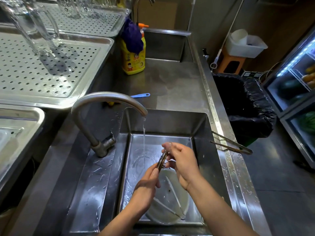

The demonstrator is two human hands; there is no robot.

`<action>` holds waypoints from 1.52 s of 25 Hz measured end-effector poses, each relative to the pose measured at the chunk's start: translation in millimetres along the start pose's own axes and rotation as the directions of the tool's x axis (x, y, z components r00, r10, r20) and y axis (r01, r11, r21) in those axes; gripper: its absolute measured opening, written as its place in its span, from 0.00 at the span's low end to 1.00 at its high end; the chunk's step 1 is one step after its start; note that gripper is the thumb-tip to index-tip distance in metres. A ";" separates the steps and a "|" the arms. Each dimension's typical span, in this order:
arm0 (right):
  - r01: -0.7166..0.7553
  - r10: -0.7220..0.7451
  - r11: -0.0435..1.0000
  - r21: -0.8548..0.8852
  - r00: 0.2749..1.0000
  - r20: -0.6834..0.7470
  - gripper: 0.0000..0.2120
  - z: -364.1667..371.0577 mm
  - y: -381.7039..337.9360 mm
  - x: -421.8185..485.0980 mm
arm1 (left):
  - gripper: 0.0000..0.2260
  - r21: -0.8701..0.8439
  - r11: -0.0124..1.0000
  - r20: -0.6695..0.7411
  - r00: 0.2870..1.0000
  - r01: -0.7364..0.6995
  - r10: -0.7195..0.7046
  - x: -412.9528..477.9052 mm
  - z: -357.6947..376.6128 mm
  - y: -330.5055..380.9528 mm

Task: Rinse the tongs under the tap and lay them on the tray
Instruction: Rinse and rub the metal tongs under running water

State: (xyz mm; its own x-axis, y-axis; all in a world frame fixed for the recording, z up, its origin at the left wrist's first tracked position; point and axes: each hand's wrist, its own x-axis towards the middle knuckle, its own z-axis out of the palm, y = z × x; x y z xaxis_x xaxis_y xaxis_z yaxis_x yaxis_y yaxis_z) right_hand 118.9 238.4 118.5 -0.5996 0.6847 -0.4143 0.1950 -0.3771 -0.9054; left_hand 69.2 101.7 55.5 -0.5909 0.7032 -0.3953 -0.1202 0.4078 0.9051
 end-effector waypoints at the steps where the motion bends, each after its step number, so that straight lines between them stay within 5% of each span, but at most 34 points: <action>1: -0.012 0.013 1.000 -0.013 1.000 0.026 0.06 1.7 6.4 -4.5 | 0.21 -0.022 1.000 -0.009 1.000 0.011 -0.011 1.8 1.4 -1.4; 4: 0.003 0.001 0.999 -0.046 0.997 0.077 0.09 2.0 14.4 -13.2 | 0.21 -0.079 0.995 -0.036 0.997 0.060 -0.063 6.6 3.7 -5.0; 7: 0.021 -0.022 1.000 -0.009 0.994 -0.103 0.18 -5.4 -4.1 5.8 | 0.21 -0.053 0.996 -0.057 0.995 0.076 -0.079 6.6 6.2 -11.5; 13: 0.007 -0.002 0.986 -0.165 1.000 0.027 0.08 -5.3 8.6 -4.8 | 0.12 0.027 0.997 -0.136 0.988 0.070 -0.066 5.7 13.0 -7.0; 17: 0.011 -0.018 0.998 -0.054 0.993 -0.116 0.12 -12.6 -1.3 15.0 | 0.10 -0.138 0.981 -0.037 0.989 0.136 -0.143 3.5 18.8 0.3; 20: -0.022 0.026 0.993 -0.117 0.999 0.032 0.06 -6.7 13.5 9.1 | 0.16 -0.326 0.910 0.110 0.967 0.255 -0.232 1.2 20.0 8.4; 23: -0.075 0.099 0.967 -0.242 0.991 0.089 0.14 -0.8 19.9 8.7 | 0.19 -0.421 0.852 0.171 0.950 0.310 -0.262 3.1 19.8 10.0; 27: -0.060 0.062 0.995 -0.081 0.998 0.025 0.09 6.6 8.0 33.2 | 0.20 -0.461 0.836 0.146 0.955 0.298 -0.260 6.6 20.8 6.8; 31: -0.070 0.091 0.982 -0.175 0.990 0.111 0.11 17.3 26.0 27.8 | 0.20 -0.492 0.827 0.134 0.962 0.272 -0.237 13.4 14.8 2.5; 33: -0.080 0.086 0.987 -0.139 0.995 0.043 0.15 16.3 16.8 44.8 | 0.19 -0.469 0.841 0.136 0.963 0.269 -0.233 15.0 14.9 -2.6; 38: -0.034 0.058 0.971 -0.235 0.994 0.094 0.09 26.5 35.6 45.0 | 0.19 -0.469 0.841 0.078 0.961 0.269 -0.264 21.1 13.0 -5.0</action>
State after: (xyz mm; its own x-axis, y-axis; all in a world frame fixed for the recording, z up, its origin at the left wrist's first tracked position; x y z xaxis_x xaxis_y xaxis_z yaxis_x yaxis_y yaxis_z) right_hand 78.3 239.3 70.1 -0.6573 0.6004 -0.4554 0.3927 -0.2429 -0.8870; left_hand 67.7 122.0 40.6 -0.4741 0.6138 -0.6313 -0.6343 0.2592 0.7284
